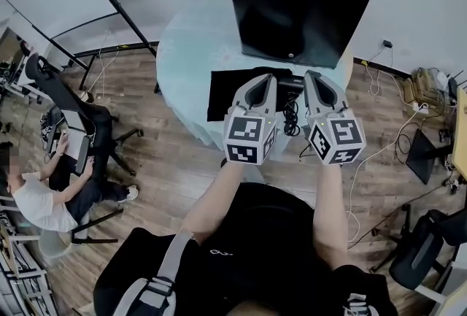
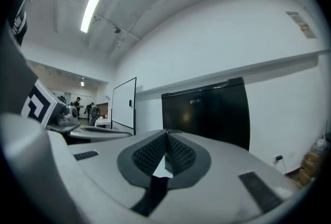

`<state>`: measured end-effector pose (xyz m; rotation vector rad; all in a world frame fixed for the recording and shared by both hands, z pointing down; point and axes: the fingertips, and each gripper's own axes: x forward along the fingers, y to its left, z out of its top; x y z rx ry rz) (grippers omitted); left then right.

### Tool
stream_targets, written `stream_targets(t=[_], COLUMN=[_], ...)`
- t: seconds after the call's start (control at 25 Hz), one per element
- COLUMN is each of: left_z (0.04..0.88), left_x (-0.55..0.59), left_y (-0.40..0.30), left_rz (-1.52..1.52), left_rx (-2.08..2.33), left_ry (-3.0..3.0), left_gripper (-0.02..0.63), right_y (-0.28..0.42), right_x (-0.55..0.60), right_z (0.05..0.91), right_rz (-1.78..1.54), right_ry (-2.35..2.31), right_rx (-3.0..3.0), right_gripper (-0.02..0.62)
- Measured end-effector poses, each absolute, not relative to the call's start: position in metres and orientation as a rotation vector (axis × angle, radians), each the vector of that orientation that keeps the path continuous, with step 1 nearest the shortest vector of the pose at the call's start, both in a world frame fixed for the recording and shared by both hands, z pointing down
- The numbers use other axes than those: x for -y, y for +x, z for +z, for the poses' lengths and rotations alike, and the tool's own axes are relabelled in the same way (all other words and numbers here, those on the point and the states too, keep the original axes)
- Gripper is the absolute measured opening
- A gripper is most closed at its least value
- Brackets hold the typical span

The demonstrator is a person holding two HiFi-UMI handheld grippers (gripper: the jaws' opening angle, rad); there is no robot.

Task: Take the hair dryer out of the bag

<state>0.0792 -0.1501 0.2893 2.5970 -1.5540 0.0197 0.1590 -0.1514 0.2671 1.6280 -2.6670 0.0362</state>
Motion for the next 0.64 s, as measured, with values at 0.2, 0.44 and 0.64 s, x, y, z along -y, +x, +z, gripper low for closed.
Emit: stream_targets(t=[0.2, 0.44, 0.64], left_z=[0.288, 0.29, 0.299], left_x=[0.149, 0.145, 0.145], left_y=[0.075, 0.079, 0.079], left_rz=[0.0, 0.007, 0.039], left_rx=[1.56, 1.553, 1.55], left_ry=[2.58, 2.588, 2.571], left_gripper=[0.001, 0.001, 0.002], right_y=[0.158, 0.162, 0.169], right_x=[0.149, 0.145, 0.141], right_z=[0.258, 0.258, 0.253], right_rz=[-0.003, -0.017, -0.048], right_ry=[1.607, 1.612, 1.629], right_rx=[2.67, 2.663, 2.658], right_gripper=[0.003, 0.003, 0.003])
